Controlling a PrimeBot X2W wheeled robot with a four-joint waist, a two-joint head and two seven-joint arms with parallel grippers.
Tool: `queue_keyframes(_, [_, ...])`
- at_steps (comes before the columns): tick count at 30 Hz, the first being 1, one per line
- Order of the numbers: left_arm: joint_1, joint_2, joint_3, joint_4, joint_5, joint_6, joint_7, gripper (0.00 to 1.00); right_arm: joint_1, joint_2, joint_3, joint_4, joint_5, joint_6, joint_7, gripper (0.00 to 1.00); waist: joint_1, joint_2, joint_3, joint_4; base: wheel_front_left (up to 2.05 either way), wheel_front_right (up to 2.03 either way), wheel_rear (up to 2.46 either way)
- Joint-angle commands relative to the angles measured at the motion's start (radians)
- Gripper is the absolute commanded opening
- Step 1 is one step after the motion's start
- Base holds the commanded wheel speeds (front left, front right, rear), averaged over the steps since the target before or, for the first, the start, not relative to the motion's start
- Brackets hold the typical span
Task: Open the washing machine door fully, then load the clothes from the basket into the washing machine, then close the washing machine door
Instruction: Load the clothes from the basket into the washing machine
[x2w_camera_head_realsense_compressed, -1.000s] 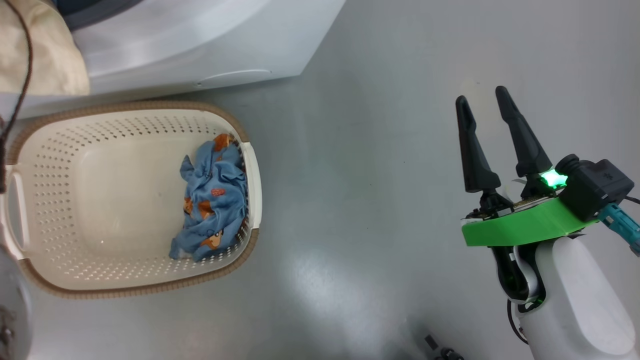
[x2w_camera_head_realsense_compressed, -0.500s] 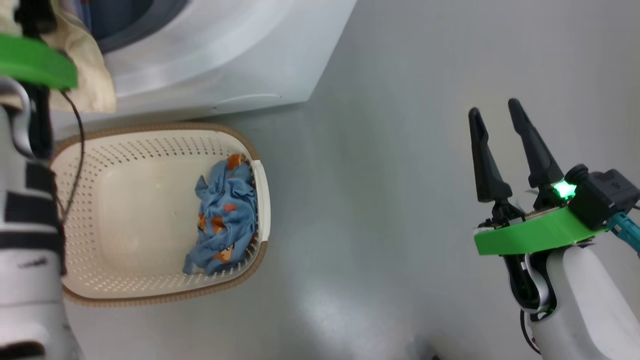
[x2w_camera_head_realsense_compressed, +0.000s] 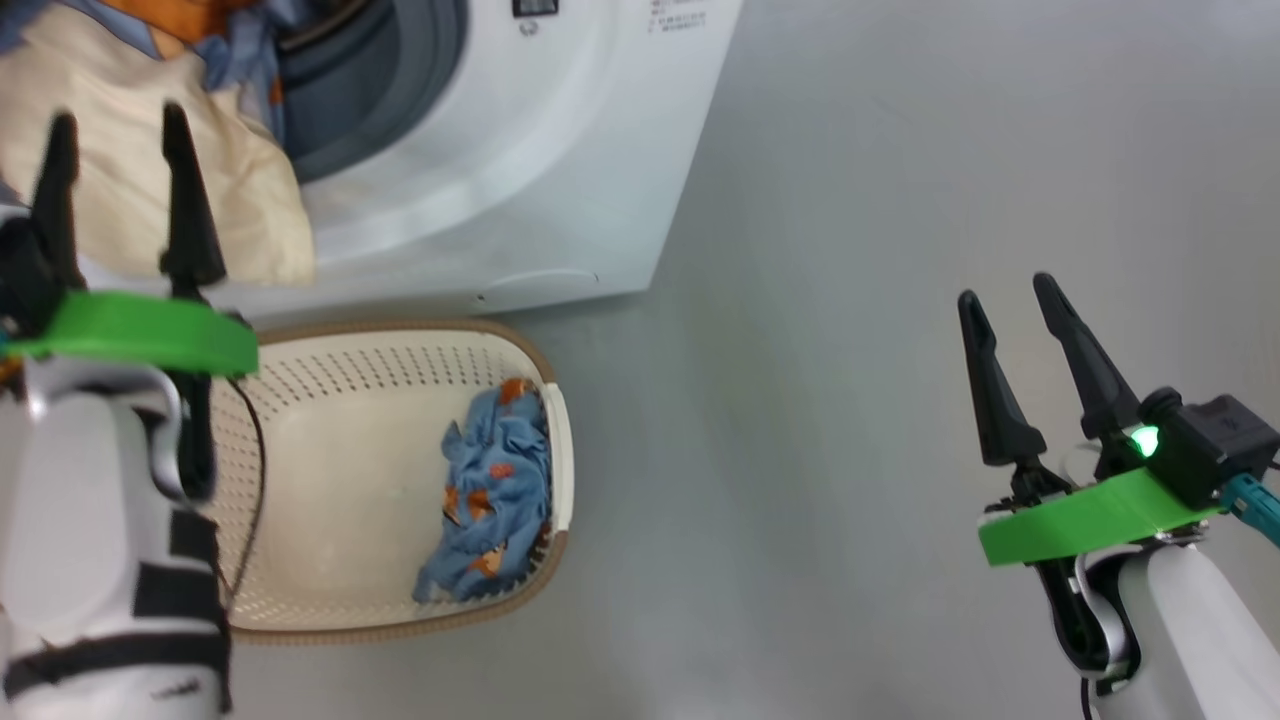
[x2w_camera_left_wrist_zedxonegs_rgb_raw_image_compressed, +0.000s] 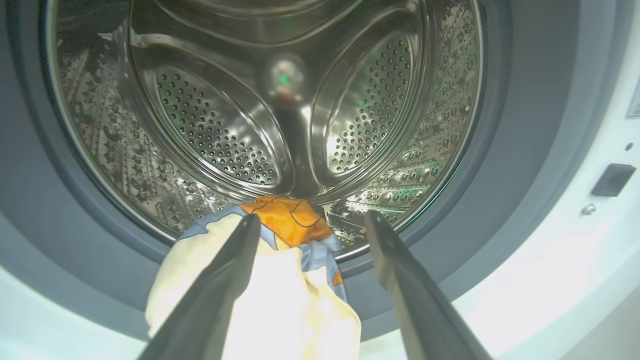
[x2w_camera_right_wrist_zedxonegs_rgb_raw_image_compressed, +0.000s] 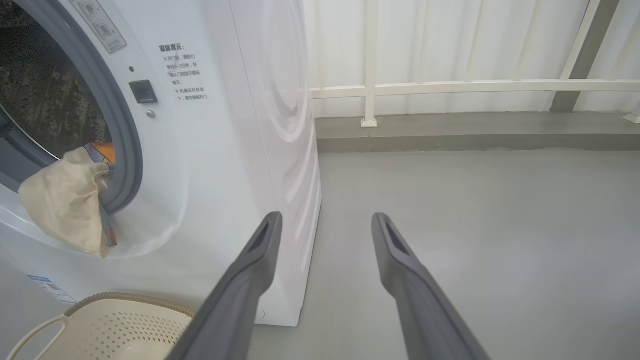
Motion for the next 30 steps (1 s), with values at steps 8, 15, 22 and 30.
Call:
queue_keyframes(8, [0.182,-0.014,0.046,-0.109,0.017,-0.017,-0.005,1.00,0.081,-0.039,0.000,-0.008,0.002,0.004,-0.008,0.93,0.0001,0.0000,-0.141,0.047,0.00,0.00,0.00])
queue_keyframes(15, [0.302,-0.035,0.052,-0.173,0.028,-0.022,-0.005,1.00,0.132,-0.046,-0.011,-0.008,0.002,0.004,-0.008,0.93,0.0001,0.0000,-0.201,0.067,0.00,0.00,0.00])
queue_keyframes(22, [0.416,-0.047,0.049,-0.235,0.030,-0.024,-0.005,1.00,0.181,-0.058,-0.022,-0.010,0.006,0.004,-0.008,0.93,0.0001,0.0000,-0.246,0.081,0.00,0.00,0.00])
queue_keyframes(30, [0.508,-0.054,0.043,-0.292,0.019,-0.025,-0.005,1.00,0.222,-0.059,-0.040,-0.015,0.007,0.004,-0.008,0.95,0.0001,0.0000,-0.278,0.093,0.00,0.00,0.00])
